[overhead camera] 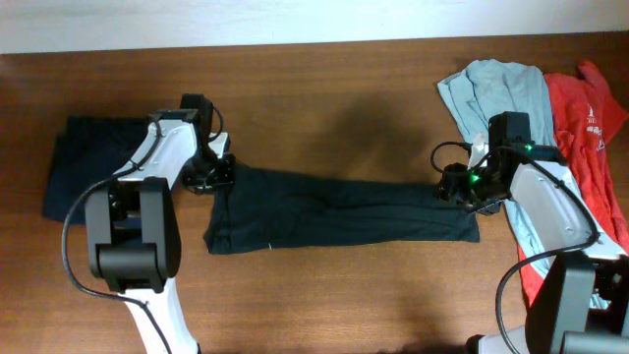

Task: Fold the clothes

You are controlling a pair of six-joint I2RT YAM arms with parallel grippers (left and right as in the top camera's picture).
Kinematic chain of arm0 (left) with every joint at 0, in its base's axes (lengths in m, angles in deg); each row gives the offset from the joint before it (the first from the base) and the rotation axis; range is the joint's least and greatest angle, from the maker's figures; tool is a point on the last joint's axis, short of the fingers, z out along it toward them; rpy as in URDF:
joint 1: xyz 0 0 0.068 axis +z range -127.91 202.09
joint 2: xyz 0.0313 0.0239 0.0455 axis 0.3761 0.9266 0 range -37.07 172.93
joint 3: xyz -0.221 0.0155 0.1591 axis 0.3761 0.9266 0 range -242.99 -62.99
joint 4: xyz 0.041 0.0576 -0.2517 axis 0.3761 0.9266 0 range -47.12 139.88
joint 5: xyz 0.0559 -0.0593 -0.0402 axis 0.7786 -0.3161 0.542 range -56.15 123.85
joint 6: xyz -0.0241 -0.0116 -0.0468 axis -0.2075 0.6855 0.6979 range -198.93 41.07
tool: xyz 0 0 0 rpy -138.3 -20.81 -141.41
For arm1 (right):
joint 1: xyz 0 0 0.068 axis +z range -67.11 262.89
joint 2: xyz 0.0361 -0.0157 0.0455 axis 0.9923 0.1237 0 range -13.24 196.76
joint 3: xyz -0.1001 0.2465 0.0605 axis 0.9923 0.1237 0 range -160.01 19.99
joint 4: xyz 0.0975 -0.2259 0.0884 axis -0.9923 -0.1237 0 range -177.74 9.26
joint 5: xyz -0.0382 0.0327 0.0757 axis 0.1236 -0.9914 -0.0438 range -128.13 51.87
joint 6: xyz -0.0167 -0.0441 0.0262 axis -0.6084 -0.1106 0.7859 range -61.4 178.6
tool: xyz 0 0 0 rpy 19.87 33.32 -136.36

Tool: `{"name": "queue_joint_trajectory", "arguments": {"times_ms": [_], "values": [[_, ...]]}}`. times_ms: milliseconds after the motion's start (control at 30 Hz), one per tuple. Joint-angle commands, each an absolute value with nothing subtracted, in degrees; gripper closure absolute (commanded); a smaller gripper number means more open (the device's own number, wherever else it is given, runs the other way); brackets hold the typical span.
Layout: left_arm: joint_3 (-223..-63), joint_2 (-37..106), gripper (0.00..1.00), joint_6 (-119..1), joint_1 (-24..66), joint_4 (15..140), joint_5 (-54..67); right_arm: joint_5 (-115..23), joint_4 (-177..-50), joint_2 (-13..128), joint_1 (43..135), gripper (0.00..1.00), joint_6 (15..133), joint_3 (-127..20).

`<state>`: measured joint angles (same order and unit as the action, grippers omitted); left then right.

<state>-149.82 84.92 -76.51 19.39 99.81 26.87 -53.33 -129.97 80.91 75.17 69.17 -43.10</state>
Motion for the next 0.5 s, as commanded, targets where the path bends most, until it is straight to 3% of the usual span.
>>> {"name": "queue_joint_trajectory", "arguments": {"times_ms": [0, 200, 333, 467], "values": [[-148.59, 85.03, 0.73, -77.71, 19.72, 99.70, 24.62, -52.81, -129.84, 81.04, 75.43, 0.38, 69.63, -42.88], [-149.18, 80.86, 0.75, -78.57, 21.14, 101.25, 24.62, -52.83, -129.42, 81.04, 75.43, 0.37, 69.63, -42.88], [-149.16, 78.52, 0.68, -78.57, 20.07, 101.10, 24.60, -52.83, -129.12, 81.04, 75.43, 0.37, 69.65, -42.88], [-148.13, 78.78, 0.68, -78.54, 19.15, 100.86, 23.51, -52.83, -129.01, 81.04, 75.43, 0.37, 69.65, -42.88]]}}
